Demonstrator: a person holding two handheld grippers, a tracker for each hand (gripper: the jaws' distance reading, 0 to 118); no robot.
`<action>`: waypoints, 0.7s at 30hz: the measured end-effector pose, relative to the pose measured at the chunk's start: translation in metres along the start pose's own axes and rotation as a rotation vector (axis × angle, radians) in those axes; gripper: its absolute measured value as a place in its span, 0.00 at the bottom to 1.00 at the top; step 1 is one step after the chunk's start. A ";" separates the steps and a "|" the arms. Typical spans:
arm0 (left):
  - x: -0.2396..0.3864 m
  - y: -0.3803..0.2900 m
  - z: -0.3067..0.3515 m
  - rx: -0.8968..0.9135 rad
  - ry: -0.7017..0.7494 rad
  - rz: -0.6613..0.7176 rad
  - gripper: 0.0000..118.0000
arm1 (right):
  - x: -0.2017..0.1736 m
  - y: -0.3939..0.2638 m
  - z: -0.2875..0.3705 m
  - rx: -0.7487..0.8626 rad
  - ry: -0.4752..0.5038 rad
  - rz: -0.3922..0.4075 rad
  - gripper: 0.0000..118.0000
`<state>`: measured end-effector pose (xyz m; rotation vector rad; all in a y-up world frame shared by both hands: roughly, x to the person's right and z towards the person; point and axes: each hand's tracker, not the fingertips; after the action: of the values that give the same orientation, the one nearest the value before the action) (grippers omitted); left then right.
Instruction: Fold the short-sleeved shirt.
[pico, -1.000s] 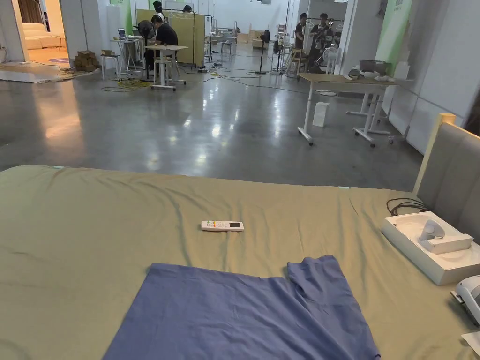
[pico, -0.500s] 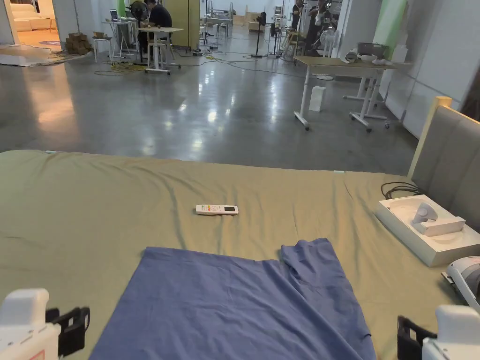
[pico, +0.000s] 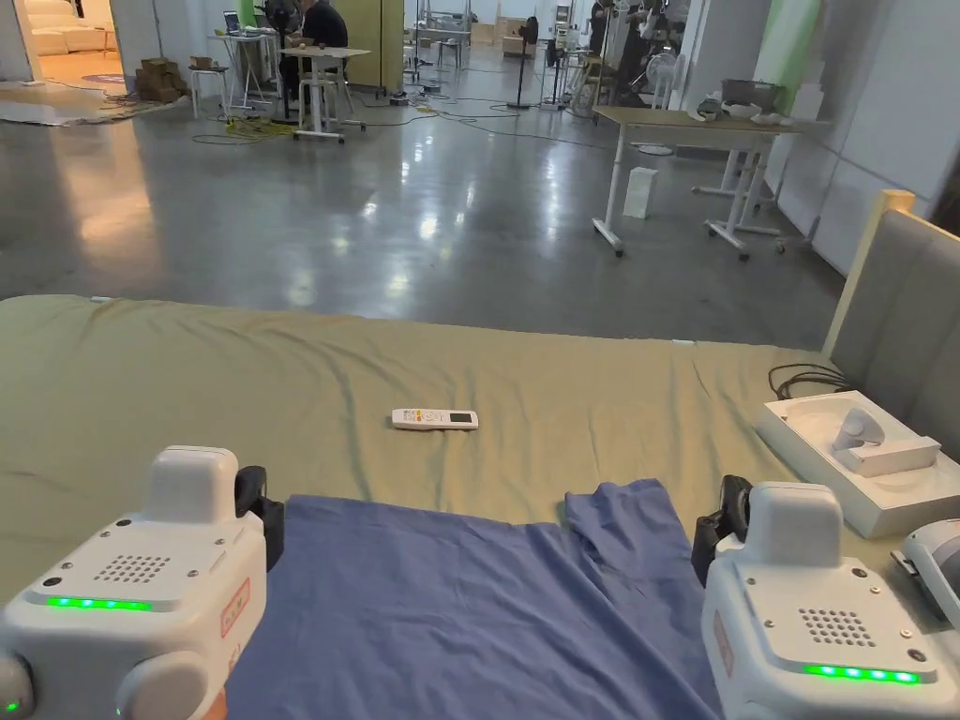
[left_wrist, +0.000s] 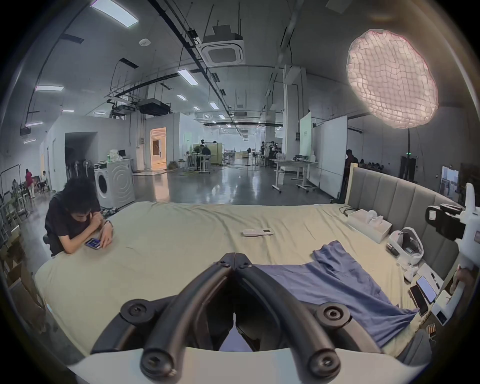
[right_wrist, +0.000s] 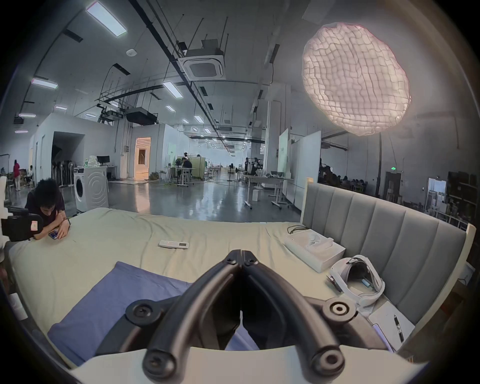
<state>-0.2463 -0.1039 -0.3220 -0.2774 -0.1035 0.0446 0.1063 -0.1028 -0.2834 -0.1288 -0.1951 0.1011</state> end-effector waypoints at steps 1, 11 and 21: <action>0.002 0.000 -0.003 -0.008 -0.004 -0.009 0.01 | -0.002 0.000 -0.003 -0.002 0.014 0.001 0.00; -0.037 -0.007 -0.095 -0.256 -0.019 0.028 0.01 | -0.006 -0.007 -0.046 -0.080 0.070 0.015 0.00; -0.095 -0.003 -0.272 -0.520 -0.015 0.094 0.21 | 0.000 -0.041 -0.101 -0.205 0.063 0.038 0.00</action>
<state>-0.3113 -0.1858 -0.5906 -0.8020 -0.1156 0.1138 0.1301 -0.1552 -0.3763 -0.3394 -0.1393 0.1150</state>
